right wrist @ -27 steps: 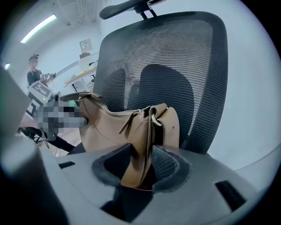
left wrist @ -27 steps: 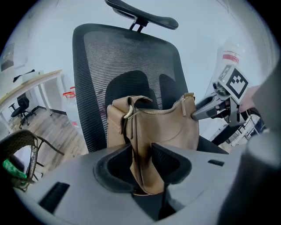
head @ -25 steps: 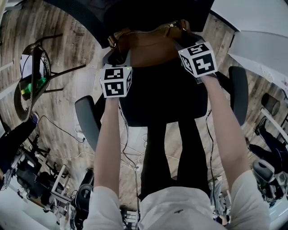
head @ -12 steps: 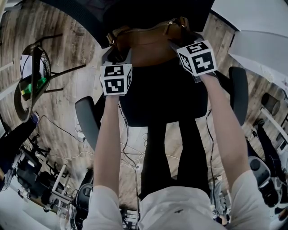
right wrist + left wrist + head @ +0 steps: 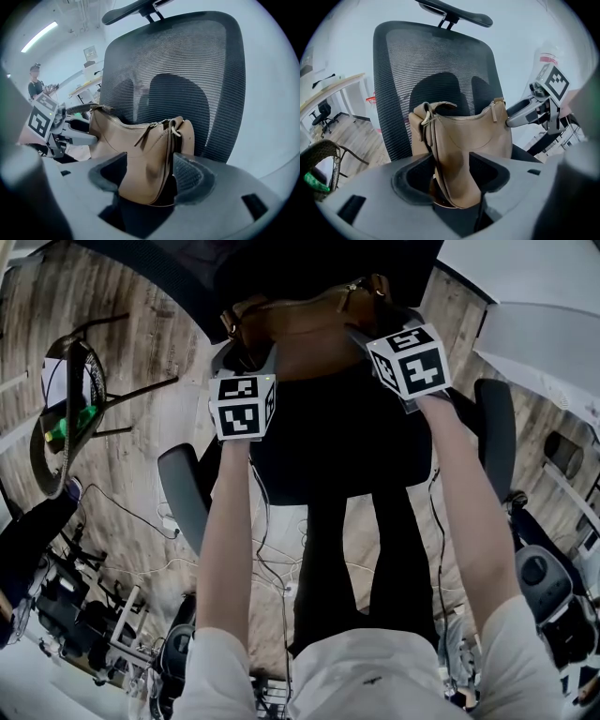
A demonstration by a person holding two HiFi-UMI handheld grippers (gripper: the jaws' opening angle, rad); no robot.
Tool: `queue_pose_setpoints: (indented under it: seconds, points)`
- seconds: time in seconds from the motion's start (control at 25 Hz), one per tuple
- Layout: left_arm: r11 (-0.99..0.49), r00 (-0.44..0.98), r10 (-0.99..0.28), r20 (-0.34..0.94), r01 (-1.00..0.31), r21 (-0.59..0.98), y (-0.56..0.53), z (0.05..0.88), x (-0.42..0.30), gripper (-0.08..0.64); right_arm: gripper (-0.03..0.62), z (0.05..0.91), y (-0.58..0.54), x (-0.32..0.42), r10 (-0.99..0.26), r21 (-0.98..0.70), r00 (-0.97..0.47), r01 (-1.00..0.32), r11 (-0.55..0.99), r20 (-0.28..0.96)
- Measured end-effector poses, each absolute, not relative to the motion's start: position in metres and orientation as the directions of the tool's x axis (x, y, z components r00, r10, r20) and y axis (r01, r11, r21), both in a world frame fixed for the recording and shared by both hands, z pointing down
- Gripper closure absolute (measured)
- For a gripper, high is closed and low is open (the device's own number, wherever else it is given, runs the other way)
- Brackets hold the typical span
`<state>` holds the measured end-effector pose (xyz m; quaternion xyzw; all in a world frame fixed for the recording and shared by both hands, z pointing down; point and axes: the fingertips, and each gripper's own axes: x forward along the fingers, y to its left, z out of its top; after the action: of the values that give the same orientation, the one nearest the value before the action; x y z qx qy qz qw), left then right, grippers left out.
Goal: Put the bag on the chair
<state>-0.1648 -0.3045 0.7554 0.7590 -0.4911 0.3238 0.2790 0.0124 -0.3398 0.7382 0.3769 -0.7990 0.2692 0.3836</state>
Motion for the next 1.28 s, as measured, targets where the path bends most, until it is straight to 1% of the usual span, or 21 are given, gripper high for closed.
queue_pose_setpoints:
  seconds: [0.44,0.68,0.84,1.0,1.28]
  points:
    - [-0.351,0.303,-0.587,0.751,-0.931,0.102,-0.301,0.745,-0.172,0.322,0.255,0.725,-0.338,0.009,-0.415,-0.131,-0.41,-0.821,0.555,0.812]
    - [-0.359,0.329,-0.601,0.728,-0.925,0.122,-0.297,0.719,-0.168,0.322,0.233,0.702,-0.327,0.011,-0.428,-0.114,-0.398,-0.826,0.552,0.811]
    - [-0.372,0.349,-0.613,0.708,-0.919,0.131,-0.289,0.698,-0.165,0.322,0.249,0.677,-0.322,0.004,-0.472,-0.089,-0.42,-0.812,0.576,0.775]
    - [-0.392,0.363,-0.62,0.696,-0.911,0.126,-0.276,0.68,-0.162,0.322,0.264,0.656,-0.307,-0.003,-0.469,-0.098,-0.439,-0.801,0.59,0.766]
    - [-0.409,0.377,-0.61,0.697,-0.903,0.13,-0.244,0.645,-0.155,0.322,0.252,0.629,-0.274,-0.016,-0.46,-0.129,-0.462,-0.799,0.588,0.758]
